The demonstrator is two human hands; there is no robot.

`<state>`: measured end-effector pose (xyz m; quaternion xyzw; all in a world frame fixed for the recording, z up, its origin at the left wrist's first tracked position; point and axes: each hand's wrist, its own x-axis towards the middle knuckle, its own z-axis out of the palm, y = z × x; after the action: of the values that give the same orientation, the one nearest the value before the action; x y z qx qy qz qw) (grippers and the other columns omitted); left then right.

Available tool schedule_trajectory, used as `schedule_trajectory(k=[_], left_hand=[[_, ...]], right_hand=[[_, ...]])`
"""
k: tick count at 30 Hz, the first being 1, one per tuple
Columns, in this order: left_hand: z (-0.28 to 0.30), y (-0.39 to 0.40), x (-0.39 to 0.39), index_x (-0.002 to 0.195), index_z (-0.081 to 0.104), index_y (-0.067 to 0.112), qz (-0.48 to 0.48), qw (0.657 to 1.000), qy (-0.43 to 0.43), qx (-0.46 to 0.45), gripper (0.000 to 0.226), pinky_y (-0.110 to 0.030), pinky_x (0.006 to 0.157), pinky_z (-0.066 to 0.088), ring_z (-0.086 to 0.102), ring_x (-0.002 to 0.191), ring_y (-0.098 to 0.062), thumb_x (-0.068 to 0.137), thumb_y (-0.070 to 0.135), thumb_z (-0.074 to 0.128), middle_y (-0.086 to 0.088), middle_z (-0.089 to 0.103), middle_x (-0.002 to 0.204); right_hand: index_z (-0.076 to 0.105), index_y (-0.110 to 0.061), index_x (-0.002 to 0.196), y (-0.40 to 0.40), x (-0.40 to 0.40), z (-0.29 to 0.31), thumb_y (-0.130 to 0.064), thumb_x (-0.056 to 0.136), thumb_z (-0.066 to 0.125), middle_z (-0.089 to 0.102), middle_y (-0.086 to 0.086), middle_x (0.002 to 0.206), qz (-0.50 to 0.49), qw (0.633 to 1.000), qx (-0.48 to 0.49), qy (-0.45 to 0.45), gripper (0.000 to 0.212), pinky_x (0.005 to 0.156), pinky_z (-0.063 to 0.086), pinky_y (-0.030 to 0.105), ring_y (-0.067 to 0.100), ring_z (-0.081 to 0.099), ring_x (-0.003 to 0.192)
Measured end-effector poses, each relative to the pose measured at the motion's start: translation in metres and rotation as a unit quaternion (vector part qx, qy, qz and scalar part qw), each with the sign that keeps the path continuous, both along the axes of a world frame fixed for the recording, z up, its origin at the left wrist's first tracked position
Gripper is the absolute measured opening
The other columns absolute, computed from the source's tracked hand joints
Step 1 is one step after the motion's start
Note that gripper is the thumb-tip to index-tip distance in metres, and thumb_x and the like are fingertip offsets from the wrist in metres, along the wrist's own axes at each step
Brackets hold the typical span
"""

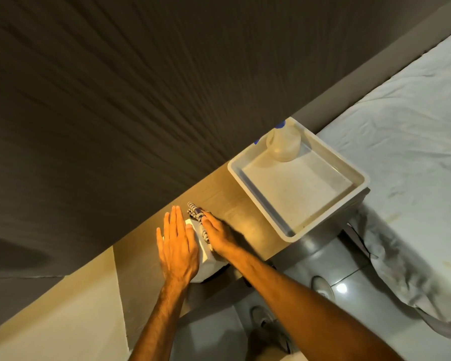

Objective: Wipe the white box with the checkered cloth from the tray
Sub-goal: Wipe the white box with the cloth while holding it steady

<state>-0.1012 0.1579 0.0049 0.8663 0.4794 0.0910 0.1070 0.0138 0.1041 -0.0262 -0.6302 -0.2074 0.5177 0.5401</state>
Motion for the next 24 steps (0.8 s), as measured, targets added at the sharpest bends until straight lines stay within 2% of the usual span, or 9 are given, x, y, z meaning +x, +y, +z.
schedule_trajectory(k=[2, 3, 5, 6, 9, 12, 17, 21, 24], left_hand=[[-0.001, 0.001, 0.001, 0.160, 0.013, 0.019, 0.001, 1.000, 0.010, 0.001, 0.070, -0.052, 0.128, 0.005, 0.008, 0.157, -0.019, 0.099, 0.053, 0.006, -0.003, 0.017, 0.169], [-0.002, 0.002, 0.001, 0.160, 0.013, 0.018, 0.001, 1.000, 0.010, 0.000, 0.070, -0.053, 0.128, 0.005, 0.007, 0.157, -0.018, 0.099, 0.052, 0.007, -0.003, 0.016, 0.169], [-0.004, 0.003, 0.000, 0.160, 0.012, 0.019, 0.002, 1.000, 0.012, -0.005, 0.070, -0.053, 0.128, 0.006, 0.005, 0.156, -0.016, 0.099, 0.052, 0.007, -0.002, 0.016, 0.170], [-0.004, 0.003, -0.001, 0.160, 0.012, 0.019, 0.004, 1.000, 0.010, -0.008, 0.070, -0.054, 0.128, 0.006, 0.004, 0.155, -0.014, 0.099, 0.053, 0.006, -0.003, 0.016, 0.170], [-0.002, 0.001, -0.002, 0.160, 0.015, 0.019, -0.012, 1.000, 0.004, 0.003, 0.077, -0.055, 0.128, 0.006, 0.005, 0.155, -0.016, 0.098, 0.063, 0.000, -0.004, 0.017, 0.169], [0.002, -0.002, -0.002, 0.159, 0.018, 0.016, -0.042, 0.999, 0.003, 0.020, 0.092, -0.055, 0.126, 0.006, 0.010, 0.156, -0.024, 0.093, 0.074, -0.007, -0.005, 0.018, 0.168], [0.003, -0.001, 0.001, 0.160, 0.016, 0.017, -0.007, 1.000, 0.006, -0.001, 0.073, -0.055, 0.128, 0.007, 0.010, 0.157, -0.021, 0.099, 0.055, 0.004, -0.005, 0.020, 0.169], [0.004, -0.001, 0.004, 0.159, 0.016, 0.014, -0.007, 1.000, 0.023, 0.002, 0.072, -0.055, 0.128, 0.008, 0.011, 0.157, -0.023, 0.099, 0.051, 0.004, -0.006, 0.020, 0.169], [0.005, -0.001, 0.003, 0.159, 0.018, 0.014, -0.016, 1.000, 0.025, -0.004, 0.077, -0.058, 0.127, 0.008, 0.010, 0.157, -0.024, 0.097, 0.057, 0.004, -0.008, 0.020, 0.168]], right_hand=[[0.057, -0.025, 0.139, -0.015, -0.005, -0.004, -0.041, 0.108, 0.033, 0.067, 0.002, 0.110, -0.016, 0.999, -0.043, 0.003, 0.043, 0.073, 0.052, 0.015, 0.009, 0.063, 0.088], [0.055, -0.026, 0.141, -0.026, -0.012, -0.005, -0.042, 0.108, 0.033, 0.066, 0.001, 0.107, -0.023, 0.999, -0.046, 0.012, 0.043, 0.072, 0.055, 0.016, 0.008, 0.063, 0.087], [0.044, -0.030, 0.151, -0.050, -0.032, -0.008, -0.040, 0.108, 0.035, 0.062, 0.004, 0.126, -0.032, 0.999, -0.026, 0.019, 0.045, 0.092, 0.060, 0.032, 0.016, 0.065, 0.108], [0.040, -0.032, 0.153, -0.059, -0.041, -0.006, -0.041, 0.107, 0.036, 0.060, 0.005, 0.133, -0.039, 0.999, -0.009, 0.023, 0.047, 0.094, 0.059, 0.034, 0.016, 0.064, 0.113], [0.042, -0.032, 0.152, -0.044, -0.041, 0.008, -0.049, 0.104, 0.036, 0.058, 0.001, 0.129, -0.040, 0.997, 0.047, 0.047, 0.051, 0.092, 0.057, 0.032, 0.014, 0.063, 0.111], [0.044, -0.030, 0.151, -0.008, -0.017, 0.015, -0.039, 0.108, 0.034, 0.056, 0.002, 0.147, -0.002, 0.998, 0.070, -0.003, 0.045, 0.112, 0.048, 0.039, 0.020, 0.056, 0.132], [0.057, -0.022, 0.141, -0.004, -0.008, -0.012, -0.037, 0.108, 0.034, 0.064, 0.012, 0.136, -0.035, 0.999, 0.000, 0.016, 0.043, 0.106, 0.053, 0.043, 0.024, 0.062, 0.120], [0.050, -0.033, 0.147, -0.053, -0.051, -0.026, -0.042, 0.107, 0.038, 0.064, 0.001, 0.134, -0.098, 0.995, -0.019, 0.012, 0.042, 0.090, 0.059, 0.028, 0.008, 0.065, 0.109], [0.052, -0.046, 0.139, -0.053, -0.065, -0.007, -0.054, 0.101, 0.043, 0.065, -0.010, 0.130, -0.132, 0.989, 0.018, 0.062, 0.040, 0.085, 0.059, 0.019, 0.000, 0.066, 0.108]])
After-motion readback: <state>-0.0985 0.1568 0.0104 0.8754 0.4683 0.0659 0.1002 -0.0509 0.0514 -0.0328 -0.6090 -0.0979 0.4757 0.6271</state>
